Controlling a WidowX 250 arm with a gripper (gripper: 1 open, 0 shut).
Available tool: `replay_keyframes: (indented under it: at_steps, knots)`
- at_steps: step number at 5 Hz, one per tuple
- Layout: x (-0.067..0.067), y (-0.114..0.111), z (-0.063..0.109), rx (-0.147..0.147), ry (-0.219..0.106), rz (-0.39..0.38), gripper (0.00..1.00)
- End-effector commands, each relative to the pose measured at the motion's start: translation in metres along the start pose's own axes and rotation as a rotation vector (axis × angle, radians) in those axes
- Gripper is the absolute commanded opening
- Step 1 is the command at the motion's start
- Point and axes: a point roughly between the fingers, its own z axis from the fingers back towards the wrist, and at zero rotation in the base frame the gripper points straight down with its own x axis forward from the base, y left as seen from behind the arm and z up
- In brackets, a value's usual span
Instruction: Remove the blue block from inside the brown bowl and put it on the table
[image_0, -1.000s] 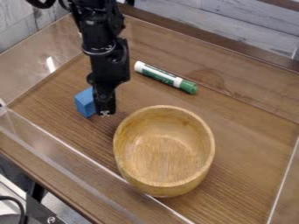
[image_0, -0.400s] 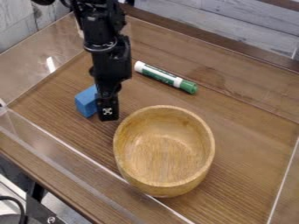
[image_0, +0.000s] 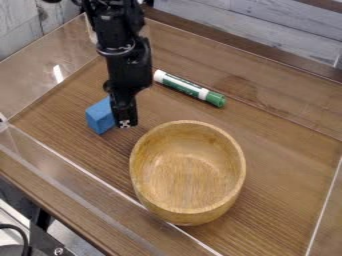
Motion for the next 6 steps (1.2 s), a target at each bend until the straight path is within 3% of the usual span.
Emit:
replay_keyframes:
  at_steps: [1, 6]
  knots:
    - [0.008, 0.007, 0.015, 0.035, -0.029, -0.012, 1.0]
    - [0.014, 0.014, 0.055, 0.097, -0.1, -0.025, 1.0]
